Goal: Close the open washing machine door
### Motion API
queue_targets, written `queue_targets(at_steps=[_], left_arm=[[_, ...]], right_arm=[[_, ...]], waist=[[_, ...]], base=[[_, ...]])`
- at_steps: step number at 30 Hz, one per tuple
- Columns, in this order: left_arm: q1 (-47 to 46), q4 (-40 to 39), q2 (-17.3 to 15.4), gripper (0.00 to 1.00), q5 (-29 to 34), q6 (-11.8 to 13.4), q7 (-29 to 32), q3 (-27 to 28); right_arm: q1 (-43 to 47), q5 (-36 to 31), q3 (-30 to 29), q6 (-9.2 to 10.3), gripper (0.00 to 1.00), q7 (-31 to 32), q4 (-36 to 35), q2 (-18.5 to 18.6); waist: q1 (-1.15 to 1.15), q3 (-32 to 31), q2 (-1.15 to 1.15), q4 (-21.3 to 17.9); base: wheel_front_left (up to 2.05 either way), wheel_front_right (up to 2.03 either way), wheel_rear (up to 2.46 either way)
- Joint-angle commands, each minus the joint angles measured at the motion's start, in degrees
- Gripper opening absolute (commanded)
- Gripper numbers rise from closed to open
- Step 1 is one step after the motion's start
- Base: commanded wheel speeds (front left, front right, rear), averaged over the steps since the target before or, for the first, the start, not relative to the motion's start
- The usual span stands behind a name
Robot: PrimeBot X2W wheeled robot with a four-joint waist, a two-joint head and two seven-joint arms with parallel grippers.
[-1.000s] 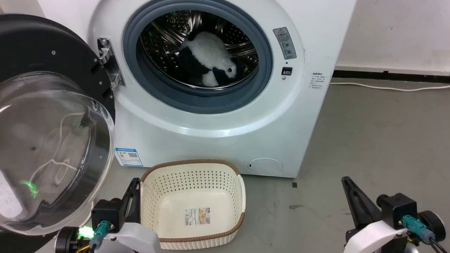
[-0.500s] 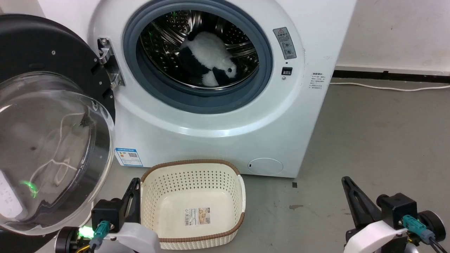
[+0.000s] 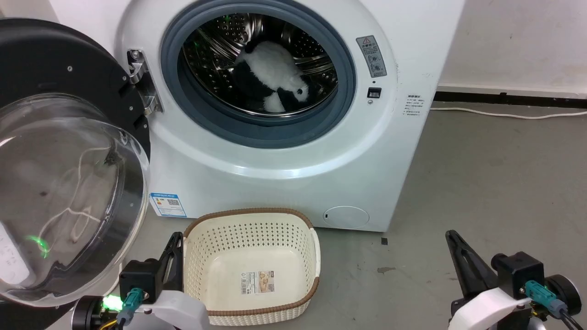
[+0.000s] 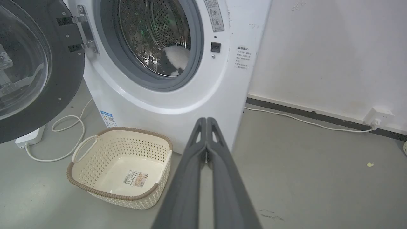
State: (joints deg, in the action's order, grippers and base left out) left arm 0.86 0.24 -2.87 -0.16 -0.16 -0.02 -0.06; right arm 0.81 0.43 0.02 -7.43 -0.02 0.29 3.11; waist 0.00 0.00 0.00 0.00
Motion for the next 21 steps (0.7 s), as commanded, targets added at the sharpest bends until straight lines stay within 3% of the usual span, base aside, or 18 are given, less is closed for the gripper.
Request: queue_targets(at_steps=[1, 21], left_arm=[[0.0, 0.0, 0.0, 1.0, 0.0, 0.0, 0.0, 0.0], [0.4, -0.3, -0.2, 1.0, -0.1, -0.2, -2.0, -0.6]], right_arm=[[0.0, 0.0, 0.0, 0.0, 1.0, 0.0, 0.0, 0.0], [0.4, 1.3, -1.0, -0.01, 1.0, -2.0, 0.2, 0.0]], waist=[[0.0, 0.0, 0.0, 0.0], [0.0, -0.2, 0.0, 1.3]], base=[[0.0, 0.0, 0.0], [0.0, 0.0, 0.0]])
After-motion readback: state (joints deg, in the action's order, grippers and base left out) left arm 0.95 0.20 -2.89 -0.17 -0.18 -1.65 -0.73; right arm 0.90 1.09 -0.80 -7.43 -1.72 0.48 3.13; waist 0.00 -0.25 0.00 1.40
